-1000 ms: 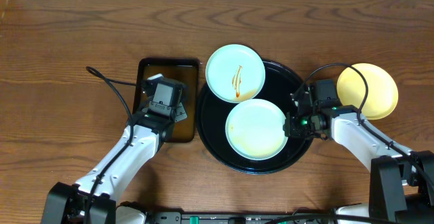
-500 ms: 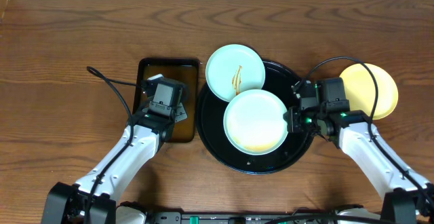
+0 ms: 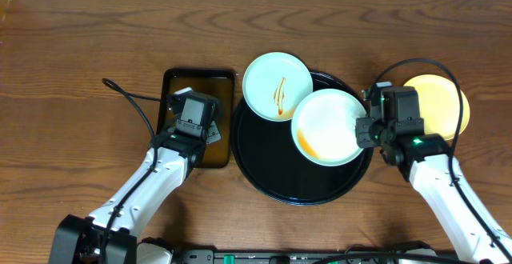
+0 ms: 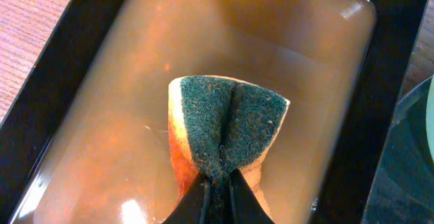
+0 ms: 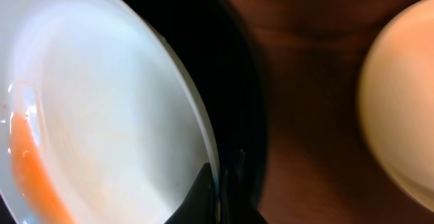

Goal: Clean dirty plates on tray and stack at the side
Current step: 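Lift pale green plate with right gripper, stack it on yellow plate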

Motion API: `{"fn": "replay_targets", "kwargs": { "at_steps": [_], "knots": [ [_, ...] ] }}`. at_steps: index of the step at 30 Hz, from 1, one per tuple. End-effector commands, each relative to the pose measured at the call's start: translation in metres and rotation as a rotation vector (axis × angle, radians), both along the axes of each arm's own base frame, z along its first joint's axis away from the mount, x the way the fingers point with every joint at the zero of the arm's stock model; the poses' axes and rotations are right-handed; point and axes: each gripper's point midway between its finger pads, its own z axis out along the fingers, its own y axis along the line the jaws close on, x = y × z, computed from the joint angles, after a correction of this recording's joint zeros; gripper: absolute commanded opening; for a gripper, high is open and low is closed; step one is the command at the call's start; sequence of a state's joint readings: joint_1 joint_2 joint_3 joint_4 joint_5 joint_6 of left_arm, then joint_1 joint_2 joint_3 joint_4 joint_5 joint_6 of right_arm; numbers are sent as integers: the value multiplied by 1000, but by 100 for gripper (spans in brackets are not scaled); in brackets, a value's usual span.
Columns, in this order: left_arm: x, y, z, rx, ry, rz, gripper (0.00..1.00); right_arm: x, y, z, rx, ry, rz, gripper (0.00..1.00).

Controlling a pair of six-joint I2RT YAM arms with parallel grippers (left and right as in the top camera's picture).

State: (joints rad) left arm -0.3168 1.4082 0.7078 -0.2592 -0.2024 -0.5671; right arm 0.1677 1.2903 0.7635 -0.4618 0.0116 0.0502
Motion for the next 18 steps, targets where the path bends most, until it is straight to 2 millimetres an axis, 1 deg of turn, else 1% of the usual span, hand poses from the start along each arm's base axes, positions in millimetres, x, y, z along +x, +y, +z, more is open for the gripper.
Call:
{"fn": "replay_targets", "kwargs": {
  "at_steps": [1, 3, 6, 9, 10, 11, 14, 18],
  "knots": [
    [0, 5, 2, 25, -8, 0, 8, 10, -8, 32, -82, -42, 9, 1],
    [0, 5, 2, 25, -8, 0, 8, 10, -20, 46, -146, -34, -35, 1],
    [0, 5, 2, 25, -7, 0, 8, 12, -32, 58, -237, -52, -72, 1],
    [0, 5, 2, 25, -8, 0, 8, 12, -36, 66, -336, -74, -77, 1],
    [0, 5, 2, 25, -7, -1, 7, 12, -35, 72, -414, -96, -78, 1],
    [0, 5, 2, 35, -6, -17, 7, 11, -34, 74, -442, -106, -78, 1],
    [2, 4, 2, 149, 11, -192, 7, 13, -5, 92, -576, -201, 8, 1],
    [2, 4, -9, 222, 50, -301, 7, 14, 13, 105, -656, -266, 68, 1]
  ]
}}
